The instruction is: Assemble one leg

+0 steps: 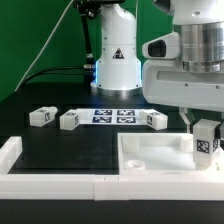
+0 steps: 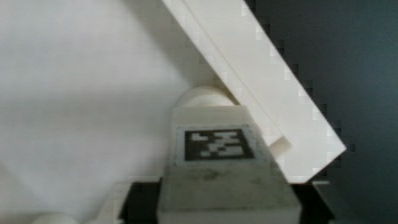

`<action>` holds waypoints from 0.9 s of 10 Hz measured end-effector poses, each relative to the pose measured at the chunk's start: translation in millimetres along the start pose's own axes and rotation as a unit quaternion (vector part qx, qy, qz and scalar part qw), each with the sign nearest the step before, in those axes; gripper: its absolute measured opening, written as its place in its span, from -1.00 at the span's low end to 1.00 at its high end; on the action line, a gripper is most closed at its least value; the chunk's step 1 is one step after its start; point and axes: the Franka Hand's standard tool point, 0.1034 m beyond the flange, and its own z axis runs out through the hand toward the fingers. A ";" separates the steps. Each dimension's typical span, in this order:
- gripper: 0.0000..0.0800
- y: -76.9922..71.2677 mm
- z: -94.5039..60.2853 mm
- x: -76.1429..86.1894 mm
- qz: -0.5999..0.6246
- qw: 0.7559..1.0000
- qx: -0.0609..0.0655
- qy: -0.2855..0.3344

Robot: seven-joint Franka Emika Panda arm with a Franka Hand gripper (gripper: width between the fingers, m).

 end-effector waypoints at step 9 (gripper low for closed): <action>0.47 -3.7 0.2 -4.4 0.174 0.985 0.010 -0.015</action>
Offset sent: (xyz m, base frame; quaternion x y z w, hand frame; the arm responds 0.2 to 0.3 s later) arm 0.0006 -0.0039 0.0009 -0.0059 -0.0032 0.2301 0.9731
